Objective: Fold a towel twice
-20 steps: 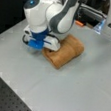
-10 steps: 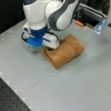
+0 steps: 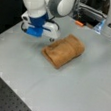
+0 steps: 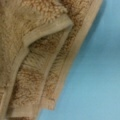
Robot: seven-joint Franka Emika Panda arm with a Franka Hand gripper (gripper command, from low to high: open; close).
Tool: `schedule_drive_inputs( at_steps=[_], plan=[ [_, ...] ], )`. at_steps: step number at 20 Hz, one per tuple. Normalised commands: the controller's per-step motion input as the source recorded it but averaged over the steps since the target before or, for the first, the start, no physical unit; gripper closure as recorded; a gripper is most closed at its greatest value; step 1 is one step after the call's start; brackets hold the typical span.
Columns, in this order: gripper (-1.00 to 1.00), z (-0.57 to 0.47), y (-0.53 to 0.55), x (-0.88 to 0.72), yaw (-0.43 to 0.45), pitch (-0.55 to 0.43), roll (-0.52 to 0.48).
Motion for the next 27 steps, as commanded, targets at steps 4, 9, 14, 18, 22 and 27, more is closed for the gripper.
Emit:
schedule_drive_inputs(
  at_steps=[4, 9, 14, 18, 22, 27],
  plan=[
    [-1.00, 0.35, 0.23, -0.17, 0.000, 0.014, -0.098],
    [-1.00, 0.32, 0.41, -0.20, -0.038, -0.035, -0.146],
    [-1.00, 0.21, 0.45, -0.20, -0.015, -0.019, -0.153],
    [-1.00, 0.05, 0.30, -0.15, -0.079, -0.068, -0.092],
    [-1.00, 0.07, 0.35, -0.13, -0.144, -0.104, -0.186],
    [-1.00, 0.10, 0.48, -0.09, -0.145, -0.092, -0.218]
  ],
)
